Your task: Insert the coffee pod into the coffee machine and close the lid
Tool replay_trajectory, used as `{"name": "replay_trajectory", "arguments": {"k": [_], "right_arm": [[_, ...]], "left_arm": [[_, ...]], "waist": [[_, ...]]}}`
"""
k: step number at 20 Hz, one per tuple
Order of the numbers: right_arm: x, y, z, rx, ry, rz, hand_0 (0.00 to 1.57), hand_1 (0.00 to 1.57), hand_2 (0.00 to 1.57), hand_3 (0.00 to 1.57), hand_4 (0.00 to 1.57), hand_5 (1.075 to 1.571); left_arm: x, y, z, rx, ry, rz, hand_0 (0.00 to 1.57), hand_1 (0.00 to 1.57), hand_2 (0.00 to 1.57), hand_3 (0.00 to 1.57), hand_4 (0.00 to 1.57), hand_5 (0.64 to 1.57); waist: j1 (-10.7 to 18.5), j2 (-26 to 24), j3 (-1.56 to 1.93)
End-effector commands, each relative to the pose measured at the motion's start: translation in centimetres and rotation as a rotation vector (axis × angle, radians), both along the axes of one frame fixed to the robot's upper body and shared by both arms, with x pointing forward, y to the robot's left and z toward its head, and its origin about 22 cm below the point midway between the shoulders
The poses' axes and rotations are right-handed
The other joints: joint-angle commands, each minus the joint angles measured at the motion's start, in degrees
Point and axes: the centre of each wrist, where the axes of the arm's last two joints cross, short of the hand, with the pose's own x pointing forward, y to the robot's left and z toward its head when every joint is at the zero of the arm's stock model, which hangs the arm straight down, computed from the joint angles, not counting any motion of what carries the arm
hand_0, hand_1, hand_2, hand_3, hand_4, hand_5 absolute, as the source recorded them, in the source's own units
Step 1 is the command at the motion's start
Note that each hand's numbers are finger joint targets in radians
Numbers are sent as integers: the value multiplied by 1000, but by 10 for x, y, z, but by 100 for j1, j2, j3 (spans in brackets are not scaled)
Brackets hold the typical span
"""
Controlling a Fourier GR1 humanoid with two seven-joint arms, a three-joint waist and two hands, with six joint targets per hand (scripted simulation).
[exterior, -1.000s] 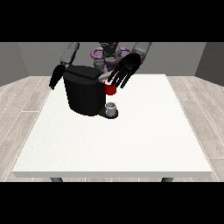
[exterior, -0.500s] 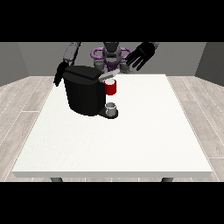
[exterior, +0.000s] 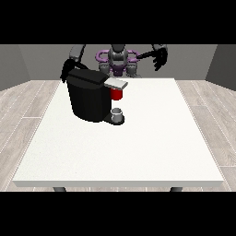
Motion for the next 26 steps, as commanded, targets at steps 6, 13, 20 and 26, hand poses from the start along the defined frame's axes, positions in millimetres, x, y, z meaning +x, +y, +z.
{"name": "replay_trajectory", "arguments": {"k": [6, 13, 20, 26], "right_arm": [[14, 31, 35, 106, -58, 194, 0, 0, 0, 0, 0, 1571], [48, 36, 87, 16, -222, 353, 0, 0, 0, 0, 107, 1571], [79, 15, 120, 19, -264, 247, 0, 0, 0, 0, 0, 1571], [96, 18, 133, 139, -233, 258, 0, 0, 0, 0, 83, 1571]], "left_arm": [[-74, 21, -85, -69, 257, 97, 0, 0, 0, 0, 420, 1571], [-56, 24, -55, -114, 197, 105, 0, 0, 0, 0, 457, 1571], [-52, 12, -24, -154, 73, 47, 0, 0, 0, 0, 366, 1571], [-59, 9, -8, -144, 45, 58, 0, 0, 0, 0, 346, 1571]], "waist": [[140, -1184, 1], [369, -668, 6], [776, 79, 8], [845, 253, 7]]}}
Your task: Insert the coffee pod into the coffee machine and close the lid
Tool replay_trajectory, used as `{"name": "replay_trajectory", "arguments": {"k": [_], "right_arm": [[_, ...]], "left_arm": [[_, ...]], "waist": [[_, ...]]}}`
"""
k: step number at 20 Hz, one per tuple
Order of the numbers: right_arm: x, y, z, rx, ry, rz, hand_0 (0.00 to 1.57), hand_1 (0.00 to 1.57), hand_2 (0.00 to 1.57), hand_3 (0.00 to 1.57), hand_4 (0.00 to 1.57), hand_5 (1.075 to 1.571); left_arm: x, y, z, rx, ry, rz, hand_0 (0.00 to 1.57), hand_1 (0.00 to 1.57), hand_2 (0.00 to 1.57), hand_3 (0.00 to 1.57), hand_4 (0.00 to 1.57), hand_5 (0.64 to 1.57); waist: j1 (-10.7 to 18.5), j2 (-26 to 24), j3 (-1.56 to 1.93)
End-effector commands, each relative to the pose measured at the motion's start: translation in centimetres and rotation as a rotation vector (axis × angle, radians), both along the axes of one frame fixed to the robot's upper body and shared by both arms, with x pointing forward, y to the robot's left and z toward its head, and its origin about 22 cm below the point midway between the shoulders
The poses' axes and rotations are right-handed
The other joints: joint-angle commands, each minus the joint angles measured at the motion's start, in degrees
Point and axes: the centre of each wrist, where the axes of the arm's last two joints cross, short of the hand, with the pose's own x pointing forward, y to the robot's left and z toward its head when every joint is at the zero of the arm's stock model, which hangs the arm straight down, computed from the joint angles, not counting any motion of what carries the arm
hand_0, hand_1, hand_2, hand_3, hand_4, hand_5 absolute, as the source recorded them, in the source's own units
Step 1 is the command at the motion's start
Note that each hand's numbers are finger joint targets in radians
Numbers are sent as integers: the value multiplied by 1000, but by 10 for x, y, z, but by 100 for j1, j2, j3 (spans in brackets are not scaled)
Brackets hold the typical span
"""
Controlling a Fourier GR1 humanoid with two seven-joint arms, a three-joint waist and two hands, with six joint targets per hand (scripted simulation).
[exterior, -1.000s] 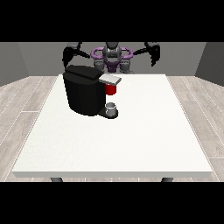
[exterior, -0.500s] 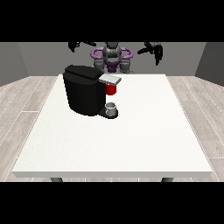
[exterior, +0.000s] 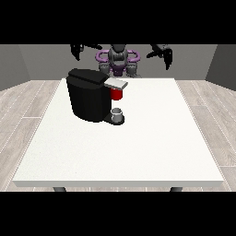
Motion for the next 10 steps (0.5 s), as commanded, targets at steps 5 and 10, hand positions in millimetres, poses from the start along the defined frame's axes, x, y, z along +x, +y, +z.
{"name": "replay_trajectory", "arguments": {"k": [5, 10], "right_arm": [[19, 18, -5, 99, 4, 1, 0, 0, 0, 0, 176, 1571], [21, 30, -10, 91, 63, 55, 0, 0, 0, 0, 0, 1571]], "left_arm": [[-1, -18, 29, -10, -108, 14, 0, 0, 0, 0, 301, 1571], [-21, 19, 34, -21, -78, 17, 0, 0, 0, 0, 338, 1571]], "waist": [[49, 688, 1], [-14, 586, 0]]}}
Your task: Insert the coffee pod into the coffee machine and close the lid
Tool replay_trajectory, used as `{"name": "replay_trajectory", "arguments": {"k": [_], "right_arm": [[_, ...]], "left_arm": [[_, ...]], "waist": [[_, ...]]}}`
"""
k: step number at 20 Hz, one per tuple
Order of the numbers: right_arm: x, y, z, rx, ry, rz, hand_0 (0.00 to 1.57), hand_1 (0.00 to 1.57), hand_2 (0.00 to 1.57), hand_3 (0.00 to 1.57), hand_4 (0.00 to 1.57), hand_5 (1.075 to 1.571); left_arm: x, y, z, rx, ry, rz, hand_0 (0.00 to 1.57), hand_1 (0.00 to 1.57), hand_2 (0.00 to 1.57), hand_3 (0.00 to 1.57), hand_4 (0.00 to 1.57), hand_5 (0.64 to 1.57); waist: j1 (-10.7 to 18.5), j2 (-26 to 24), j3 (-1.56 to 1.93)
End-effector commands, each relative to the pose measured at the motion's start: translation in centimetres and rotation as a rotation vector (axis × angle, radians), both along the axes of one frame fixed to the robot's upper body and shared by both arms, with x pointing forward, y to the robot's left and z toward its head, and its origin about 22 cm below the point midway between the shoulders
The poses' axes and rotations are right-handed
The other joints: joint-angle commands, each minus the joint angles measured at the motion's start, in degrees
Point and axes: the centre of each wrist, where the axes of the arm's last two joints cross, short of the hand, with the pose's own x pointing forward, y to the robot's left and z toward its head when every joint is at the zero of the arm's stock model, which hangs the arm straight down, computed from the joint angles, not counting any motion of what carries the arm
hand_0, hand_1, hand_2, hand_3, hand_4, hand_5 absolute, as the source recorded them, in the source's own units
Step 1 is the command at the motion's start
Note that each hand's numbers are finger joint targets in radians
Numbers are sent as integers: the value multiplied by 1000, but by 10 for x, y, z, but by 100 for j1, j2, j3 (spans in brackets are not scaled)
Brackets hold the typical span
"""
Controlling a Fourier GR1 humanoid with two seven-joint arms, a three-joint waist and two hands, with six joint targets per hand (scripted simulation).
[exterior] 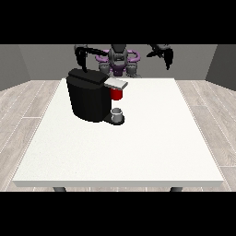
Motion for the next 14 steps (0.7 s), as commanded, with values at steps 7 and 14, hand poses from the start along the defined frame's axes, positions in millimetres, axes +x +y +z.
{"name": "replay_trajectory", "arguments": {"k": [7, 14], "right_arm": [[17, 3, 9, -33, -33, 103, 0, 0, 0, 0, 0, 1571], [25, 57, 20, -61, -61, 173, 0, 0, 0, 0, 73, 1571]], "left_arm": [[-24, 10, 18, 5, -68, 69, 0, 0, 0, 0, 376, 1571], [-29, 35, 14, 61, -66, 115, 0, 0, 0, 0, 299, 1571]], "waist": [[-207, 417, 1], [-316, 530, -1]]}}
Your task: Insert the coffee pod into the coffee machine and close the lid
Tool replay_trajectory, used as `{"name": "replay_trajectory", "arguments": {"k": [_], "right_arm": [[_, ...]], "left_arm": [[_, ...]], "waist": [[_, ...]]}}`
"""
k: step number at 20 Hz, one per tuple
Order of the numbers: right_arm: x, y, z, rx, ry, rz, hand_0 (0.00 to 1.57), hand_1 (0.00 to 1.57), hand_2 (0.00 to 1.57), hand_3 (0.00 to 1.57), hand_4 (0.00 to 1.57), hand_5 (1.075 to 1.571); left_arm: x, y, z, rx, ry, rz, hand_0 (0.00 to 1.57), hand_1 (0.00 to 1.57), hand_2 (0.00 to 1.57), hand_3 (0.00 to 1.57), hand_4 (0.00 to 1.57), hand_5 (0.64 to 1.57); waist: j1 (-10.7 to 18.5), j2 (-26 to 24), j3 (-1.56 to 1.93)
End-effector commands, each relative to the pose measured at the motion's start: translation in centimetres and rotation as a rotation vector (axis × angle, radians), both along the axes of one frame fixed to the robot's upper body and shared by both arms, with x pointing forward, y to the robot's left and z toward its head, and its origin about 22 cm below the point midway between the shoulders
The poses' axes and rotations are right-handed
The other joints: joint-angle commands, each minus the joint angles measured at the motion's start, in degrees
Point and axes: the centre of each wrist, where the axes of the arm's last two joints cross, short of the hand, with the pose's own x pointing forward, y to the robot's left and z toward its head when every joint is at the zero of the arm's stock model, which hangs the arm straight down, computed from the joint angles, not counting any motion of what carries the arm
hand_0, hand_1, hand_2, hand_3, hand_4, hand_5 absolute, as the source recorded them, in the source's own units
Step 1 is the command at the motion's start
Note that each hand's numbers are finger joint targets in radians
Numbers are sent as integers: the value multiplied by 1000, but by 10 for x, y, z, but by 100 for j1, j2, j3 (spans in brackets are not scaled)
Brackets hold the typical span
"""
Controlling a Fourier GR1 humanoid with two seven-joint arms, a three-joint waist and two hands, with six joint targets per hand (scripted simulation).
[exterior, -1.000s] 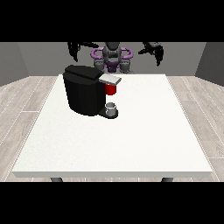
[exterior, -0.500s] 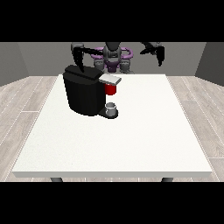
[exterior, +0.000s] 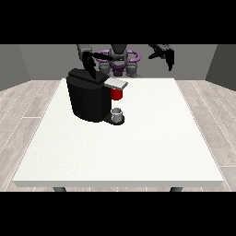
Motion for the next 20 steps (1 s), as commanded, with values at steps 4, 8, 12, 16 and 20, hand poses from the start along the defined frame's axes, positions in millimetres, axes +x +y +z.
{"name": "replay_trajectory", "arguments": {"k": [4, 8, 12, 16, 20], "right_arm": [[19, -10, 26, -20, -34, 6, 0, 0, 0, 0, 129, 1571], [19, 18, 31, -67, -63, 58, 0, 0, 0, 0, 200, 1571], [24, 39, 46, -119, -106, 110, 0, 0, 0, 0, 119, 1571], [31, 57, 57, -128, -145, 119, 0, 0, 0, 0, 0, 1571], [37, 80, 87, -140, -182, 141, 0, 0, 0, 0, 0, 1571]], "left_arm": [[-3, -11, 12, 29, -19, 4, 0, 0, 0, 0, 348, 1571], [-7, 16, -1, 16, 11, 7, 0, 0, 0, 0, 358, 1571], [-5, 4, -3, 30, -8, 13, 0, 0, 0, 0, 411, 1571], [6, -4, 21, 39, -57, -3, 0, 0, 0, 0, 319, 1571], [5, -17, 7, 35, -61, 1, 0, 0, 0, 0, 337, 1571]], "waist": [[105, 295, 1], [37, 225, -1], [49, 270, -1], [251, 462, -1], [258, 605, -2]]}}
